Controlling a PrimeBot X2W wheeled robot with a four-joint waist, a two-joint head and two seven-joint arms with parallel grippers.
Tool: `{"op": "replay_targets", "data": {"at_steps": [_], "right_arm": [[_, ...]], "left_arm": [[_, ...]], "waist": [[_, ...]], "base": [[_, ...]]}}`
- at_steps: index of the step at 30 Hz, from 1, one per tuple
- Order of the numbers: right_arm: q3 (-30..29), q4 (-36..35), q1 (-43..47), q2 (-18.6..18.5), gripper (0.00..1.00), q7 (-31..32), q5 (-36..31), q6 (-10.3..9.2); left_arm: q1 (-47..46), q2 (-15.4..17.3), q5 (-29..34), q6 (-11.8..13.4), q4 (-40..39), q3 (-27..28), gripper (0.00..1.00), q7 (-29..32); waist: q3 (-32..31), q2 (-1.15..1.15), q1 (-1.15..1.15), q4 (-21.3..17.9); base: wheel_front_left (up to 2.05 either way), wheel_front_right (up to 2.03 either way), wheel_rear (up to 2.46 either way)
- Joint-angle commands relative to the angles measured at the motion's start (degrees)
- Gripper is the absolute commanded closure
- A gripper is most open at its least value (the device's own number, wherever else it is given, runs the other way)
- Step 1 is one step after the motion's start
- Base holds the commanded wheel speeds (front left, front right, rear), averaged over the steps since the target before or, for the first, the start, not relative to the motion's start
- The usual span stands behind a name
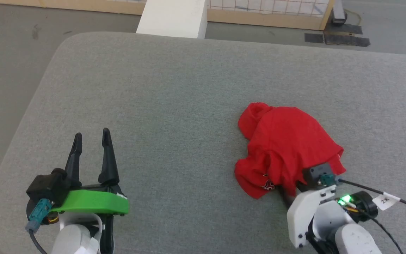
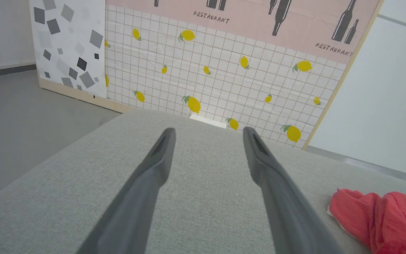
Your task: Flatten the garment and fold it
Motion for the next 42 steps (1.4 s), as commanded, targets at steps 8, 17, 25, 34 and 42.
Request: {"op": "replay_targets", "data": {"at_steps": [8, 17, 25, 34, 42], "right_arm": [[8.21, -5.83, -7.01, -0.03, 1.0, -5.21, 6.73, -0.1], [11.59, -10.18, -21.2, -0.03, 1.0, -12.91, 14.82, -0.1], [-3.26, 0.47, -15.27, -0.03, 1.0, -7.78, 4.99, -0.1], [-21.24, 5.1, -5.46, -0.03, 0.0, -5.93, -2.02, -0.1], [-24.59, -0.91, 0.2, -0.03, 0.0, -13.51, -2.1, -0.1]], "left_arm": [[-0.14, -0.65, 0.87, -1.42, 1.41, 1.16, 0.0, -0.2], [-0.88, -0.71, 0.71, -2.02, 2.26, 1.37, 0.0, -0.2], [-0.35, -0.71, 0.05, -1.14, 1.52, -1.02, 0.0, -0.2], [-0.37, -0.72, 0.17, -1.23, 1.8, -1.09, 0.0, -0.2], [-0.26, -0.72, 0.35, -1.53, 2.07, -1.63, 0.0, -0.2]], "waist": [[-0.65, 0.0, 0.0, -0.61], [-1.6, 0.0, 0.0, -1.77], [-1.19, 0.0, 0.0, -0.83], [-0.78, 0.0, 0.0, -1.29], [-1.39, 0.0, 0.0, -2.46]], "base": [[0.0, 0.0, 0.0], [0.0, 0.0, 0.0], [0.0, 0.0, 0.0], [0.0, 0.0, 0.0], [0.0, 0.0, 0.0]]}}
